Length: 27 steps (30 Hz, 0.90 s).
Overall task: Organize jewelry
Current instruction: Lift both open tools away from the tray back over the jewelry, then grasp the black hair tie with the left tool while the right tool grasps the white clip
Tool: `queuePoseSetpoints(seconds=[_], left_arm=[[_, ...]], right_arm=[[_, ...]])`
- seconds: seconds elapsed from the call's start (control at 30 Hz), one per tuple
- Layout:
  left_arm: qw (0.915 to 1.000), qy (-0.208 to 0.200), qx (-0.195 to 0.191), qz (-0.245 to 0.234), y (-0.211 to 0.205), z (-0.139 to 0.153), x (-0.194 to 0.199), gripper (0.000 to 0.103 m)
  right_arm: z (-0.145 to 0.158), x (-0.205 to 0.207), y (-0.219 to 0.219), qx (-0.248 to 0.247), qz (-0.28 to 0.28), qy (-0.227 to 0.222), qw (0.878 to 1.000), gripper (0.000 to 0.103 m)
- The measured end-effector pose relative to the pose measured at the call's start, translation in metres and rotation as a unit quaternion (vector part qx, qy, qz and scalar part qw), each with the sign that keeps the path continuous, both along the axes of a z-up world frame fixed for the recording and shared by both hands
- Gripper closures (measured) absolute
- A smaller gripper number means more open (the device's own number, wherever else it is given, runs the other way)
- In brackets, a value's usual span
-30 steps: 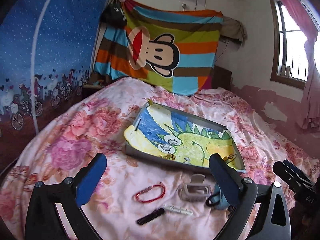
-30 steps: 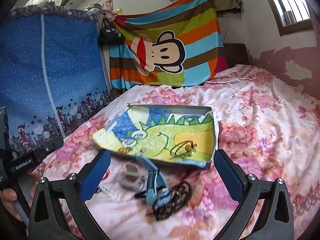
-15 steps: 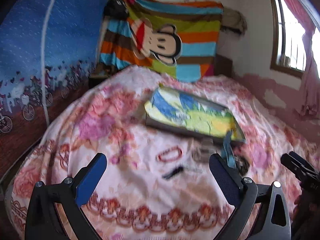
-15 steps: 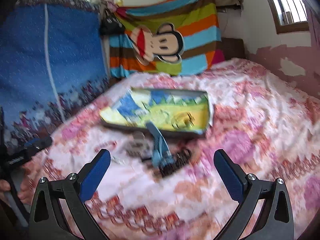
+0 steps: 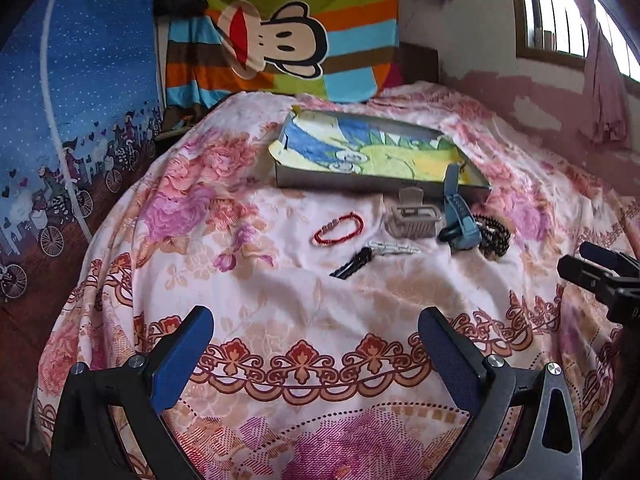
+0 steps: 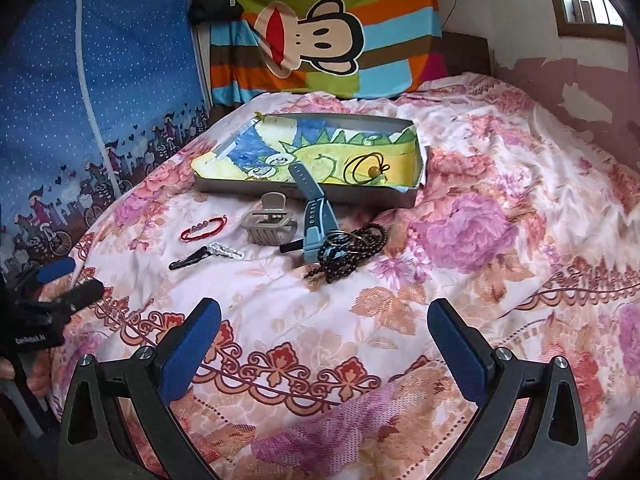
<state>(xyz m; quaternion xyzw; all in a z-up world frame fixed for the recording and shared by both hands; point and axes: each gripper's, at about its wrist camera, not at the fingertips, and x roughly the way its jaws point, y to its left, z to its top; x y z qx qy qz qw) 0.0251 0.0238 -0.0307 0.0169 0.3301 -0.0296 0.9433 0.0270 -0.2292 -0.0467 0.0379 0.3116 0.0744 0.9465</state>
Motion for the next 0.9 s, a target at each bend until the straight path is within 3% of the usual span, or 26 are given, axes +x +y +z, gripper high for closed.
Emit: queuePoseSetpoints(seconds=[0.17, 0.37, 0.67, 0.9], left_arm=[[0.9996, 0.021, -0.017, -0.003, 0.0, -0.003, 0.014, 0.0], [0.9992, 0.038, -0.005, -0.014, -0.005, -0.01, 0.032, 0.0], [0.9978, 0.059, 0.009, -0.03, -0.011, -0.017, 0.07, 0.0], [0.9965, 0.073, -0.005, -0.041, -0.01, -0.02, 0.085, 0.005]], right_arm=[[-0.006, 0.011, 0.002, 0.024, 0.012, 0.021, 0.999, 0.002], [-0.011, 0.024, 0.007, 0.03, 0.03, 0.042, 0.998, 0.002], [-0.006, 0.044, 0.02, -0.001, 0.071, 0.024, 0.997, 0.002], [-0.004, 0.069, 0.023, 0.02, 0.112, 0.024, 0.993, 0.002]])
